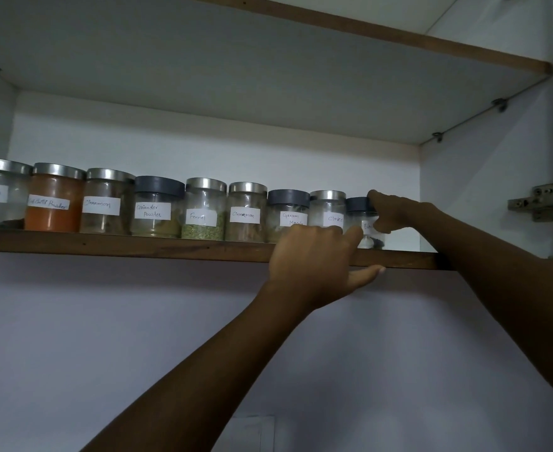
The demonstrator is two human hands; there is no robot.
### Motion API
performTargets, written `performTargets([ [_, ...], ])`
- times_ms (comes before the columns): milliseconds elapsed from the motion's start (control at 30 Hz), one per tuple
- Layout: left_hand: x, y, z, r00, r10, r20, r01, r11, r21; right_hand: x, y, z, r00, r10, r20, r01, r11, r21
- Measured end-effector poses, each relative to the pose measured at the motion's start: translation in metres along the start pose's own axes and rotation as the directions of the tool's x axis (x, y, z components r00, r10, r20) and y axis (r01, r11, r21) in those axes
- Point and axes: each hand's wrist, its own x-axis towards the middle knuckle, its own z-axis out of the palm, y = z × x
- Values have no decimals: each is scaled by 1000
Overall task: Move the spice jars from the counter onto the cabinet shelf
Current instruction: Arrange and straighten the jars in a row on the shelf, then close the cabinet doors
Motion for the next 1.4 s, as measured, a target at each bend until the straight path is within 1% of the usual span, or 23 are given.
performTargets([
  [100, 0, 0, 0, 1000, -1, 1, 1, 1000, 11, 3, 4, 4, 1000, -13, -3, 13, 999, 37],
  [200, -1, 0, -2, 1000, -3, 9, 2, 1000, 29, 2, 8, 10, 1000, 3, 15, -3, 1000, -19],
  [267, 0, 0, -4, 1000, -15, 22, 15, 999, 30, -7, 7, 6, 1000, 22, -14, -21, 999, 38],
  [367, 2, 0, -5, 994, -38, 103, 33, 998, 45, -33, 0, -7, 983, 47, -177, -6, 974, 226],
  [433, 4, 0, -7, 987, -58, 151, 51, 997, 50, -60, -8, -14, 951, 84, -299, 11, 953, 303],
  [533, 6, 1, -14, 961, -103, 256, 93, 994, 51, -104, -21, -18, 904, 84, -419, 64, 943, 327],
  [633, 9, 4, -23, 909, -194, 370, 200, 980, 24, -146, -32, -35, 840, 73, -538, 153, 919, 363],
  [700, 8, 10, -30, 887, -235, 397, 260, 966, -8, -176, -36, -50, 808, 64, -585, 186, 915, 357],
  [767, 4, 19, -35, 898, -247, 363, 285, 957, -53, -204, -35, -65, 783, 58, -620, 208, 914, 348],
  [833, -2, 26, -43, 909, -266, 320, 321, 938, -133, -230, -32, -78, 765, 59, -642, 221, 912, 346],
  [933, -6, 33, -64, 903, -300, 307, 372, 904, -211, -269, -25, -98, 768, 78, -636, 191, 920, 343],
  [1000, -4, 40, -84, 911, -303, 281, 375, 892, -254, -296, -20, -112, 757, 103, -646, 167, 925, 342],
  [1067, -1, 53, -111, 928, -284, 243, 354, 875, -330, -325, -14, -127, 738, 137, -660, 141, 926, 351],
  [1133, 5, 69, -137, 940, -276, 200, 338, 831, -442, -351, -10, -140, 717, 175, -675, 129, 918, 375],
  [1233, 10, 98, -178, 962, -243, 123, 268, 768, -581, -389, -8, -160, 698, 229, -678, 83, 915, 395],
  [1400, 17, 154, -233, 983, -174, 55, 163, 708, -687, -442, -5, -183, 639, 233, -733, -46, 963, 266],
])
